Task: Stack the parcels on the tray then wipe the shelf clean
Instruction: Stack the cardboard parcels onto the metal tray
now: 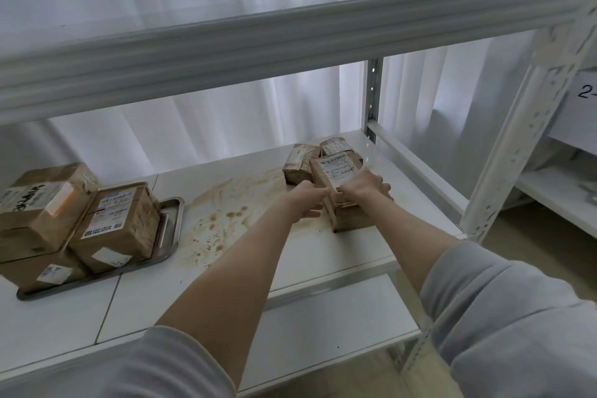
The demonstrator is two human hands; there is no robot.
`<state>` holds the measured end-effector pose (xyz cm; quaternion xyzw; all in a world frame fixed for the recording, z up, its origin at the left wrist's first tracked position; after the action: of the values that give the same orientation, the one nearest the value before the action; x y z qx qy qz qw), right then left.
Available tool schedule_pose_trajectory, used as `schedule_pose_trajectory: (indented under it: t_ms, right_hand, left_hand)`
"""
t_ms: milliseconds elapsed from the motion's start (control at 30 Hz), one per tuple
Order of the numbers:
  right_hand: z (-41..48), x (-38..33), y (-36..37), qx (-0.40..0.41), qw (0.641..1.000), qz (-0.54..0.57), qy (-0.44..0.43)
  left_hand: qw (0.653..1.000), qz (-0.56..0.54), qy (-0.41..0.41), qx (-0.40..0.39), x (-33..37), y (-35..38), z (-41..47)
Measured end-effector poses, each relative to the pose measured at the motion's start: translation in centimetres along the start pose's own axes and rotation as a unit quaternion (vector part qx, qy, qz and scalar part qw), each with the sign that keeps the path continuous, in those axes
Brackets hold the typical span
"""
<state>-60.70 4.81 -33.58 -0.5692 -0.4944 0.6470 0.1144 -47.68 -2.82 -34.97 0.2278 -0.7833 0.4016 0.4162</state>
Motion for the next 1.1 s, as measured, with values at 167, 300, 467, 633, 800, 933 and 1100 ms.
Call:
schedule_pose_trajectory:
  t_ms: [167,300,467,633,800,933,1100]
  right_hand:
    - [-0.6,-0.9,1.2,-0.017,0.999,0.025,-0.025]
    - [-1.9,-3.0,3.4,-0.064,0.995,0.056,-0.06]
    - [-3.9,-6.2,6.8,-0.094,0.989,0.091,-0.064]
    - [-5.5,-9.4,10.4,-0.128,0.981,0.134,-0.057]
    - [-5.9,-11.6,12.5,-0.141,0.964,0.224,0.0]
    - [-6.0,-12.4,14.5,-0.146,0.947,0.28,0.059]
    - [-6.8,-12.0,15.4,-0.159,0.923,0.329,0.119]
  left_hand:
    - [0.999,0.02,-0.016,0.045,-1.3,-2.3,-0.2]
    - [0.997,0.016,-0.034,0.063,-3.3,-5.3,-1.0]
    - [0.992,0.016,-0.05,0.117,-6.0,-10.5,-1.9]
    - [0.985,-0.056,-0.036,0.16,-7.7,-15.7,-2.1]
    - [0.966,-0.119,0.038,0.227,-7.1,-20.4,-1.8]
    - [0.946,-0.081,0.038,0.312,-8.1,-24.2,-1.3]
    - [0.943,-0.069,0.019,0.325,-9.4,-26.2,-0.7]
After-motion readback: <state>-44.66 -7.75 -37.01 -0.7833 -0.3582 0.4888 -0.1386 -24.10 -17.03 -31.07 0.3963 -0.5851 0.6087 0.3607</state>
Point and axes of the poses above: each hand's wrist, its own z-axis towards the middle knuckle, its own y-axis out of the palm, x = y × z, the point moved 9 cm from there along z, towards the middle knuckle, and after that the axes turned 8 degrees about x, right-handed, at the moved point
